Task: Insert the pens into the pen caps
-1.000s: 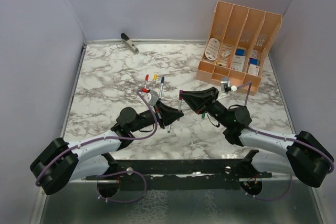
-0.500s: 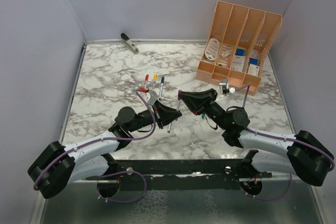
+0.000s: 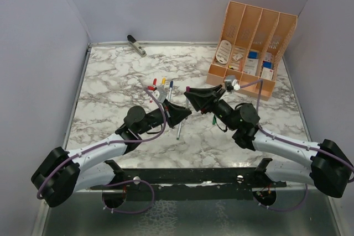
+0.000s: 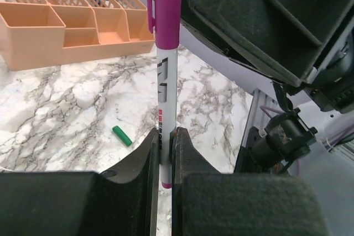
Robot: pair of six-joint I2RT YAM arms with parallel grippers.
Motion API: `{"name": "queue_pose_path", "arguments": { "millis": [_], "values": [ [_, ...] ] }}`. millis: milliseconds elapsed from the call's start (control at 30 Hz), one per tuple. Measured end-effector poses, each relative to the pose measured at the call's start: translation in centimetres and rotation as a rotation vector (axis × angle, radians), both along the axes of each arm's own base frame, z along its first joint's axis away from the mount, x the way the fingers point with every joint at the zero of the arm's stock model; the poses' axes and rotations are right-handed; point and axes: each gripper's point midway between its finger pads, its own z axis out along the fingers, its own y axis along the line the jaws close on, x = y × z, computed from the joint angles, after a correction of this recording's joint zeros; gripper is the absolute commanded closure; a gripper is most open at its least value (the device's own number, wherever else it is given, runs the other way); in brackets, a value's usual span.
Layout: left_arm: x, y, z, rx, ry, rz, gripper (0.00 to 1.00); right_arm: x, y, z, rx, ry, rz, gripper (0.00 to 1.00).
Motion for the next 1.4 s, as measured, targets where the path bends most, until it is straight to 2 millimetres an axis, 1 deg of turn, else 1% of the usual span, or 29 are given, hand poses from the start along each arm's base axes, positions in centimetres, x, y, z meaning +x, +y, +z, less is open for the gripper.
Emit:
{"name": "queue_pose_path", "arguments": {
  "millis": [100,133,267,333,400,500,533,567,633,700,867,1067,1233,1367,1400],
  "values": [
    [0.5,0.1,0.0,0.001,0.003,0.022,1.00,0.2,0.3,0.3,-0.031,-0.011,-0.012,0.52],
    [0.7,0.1,0.0,0.004,0.005,0.030,1.00,0.2,0.4,0.3,-0.041,-0.014,-0.015,0.50],
    [1.3,0.1,-0.7,0.033,0.020,0.054,1.00,0.3,0.2,0.1,-0.069,-0.016,-0.032,0.49],
    [1.9,0.2,-1.0,0.054,0.031,0.085,1.00,0.2,-0.2,0.4,-0.070,-0.021,-0.044,0.49],
    [3.1,0.6,-2.1,0.099,0.063,0.138,1.00,-0.4,-0.9,1.8,-0.044,-0.045,-0.053,0.49],
    [4.8,1.1,-4.8,0.204,0.119,0.215,1.00,-1.2,-2.7,4.3,0.018,-0.087,-0.089,0.49],
    [5.3,1.3,-5.7,0.240,0.137,0.238,1.00,-1.5,-3.7,5.2,0.044,-0.096,-0.113,0.49],
    [5.9,1.5,-6.5,0.279,0.153,0.260,1.00,-1.5,-4.3,5.8,0.059,-0.097,-0.135,0.49],
    [7.2,1.8,-7.9,0.348,0.181,0.299,1.00,-1.3,-5.4,6.1,0.067,-0.089,-0.181,0.49],
    [8.4,1.8,-9.0,0.404,0.201,0.325,1.00,-0.7,-6.2,5.5,0.047,-0.064,-0.230,0.50],
    [10.9,2.6,-11.6,0.511,0.243,0.380,1.00,0.7,-6.9,2.4,-0.053,0.022,-0.315,0.51],
    [14.0,3.4,-13.8,0.585,0.292,0.420,1.00,1.6,-7.8,-0.8,-0.147,0.108,-0.386,0.53],
    [15.9,3.3,-14.7,0.621,0.322,0.430,1.00,1.8,-8.1,-2.0,-0.181,0.146,-0.404,0.53],
    [17.0,2.6,-15.9,0.651,0.345,0.416,1.00,1.7,-8.1,-2.4,-0.182,0.166,-0.400,0.53],
    [17.2,2.5,-16.5,0.663,0.360,0.409,1.00,1.7,-8.1,-2.4,-0.178,0.170,-0.399,0.53]
  ]
}}
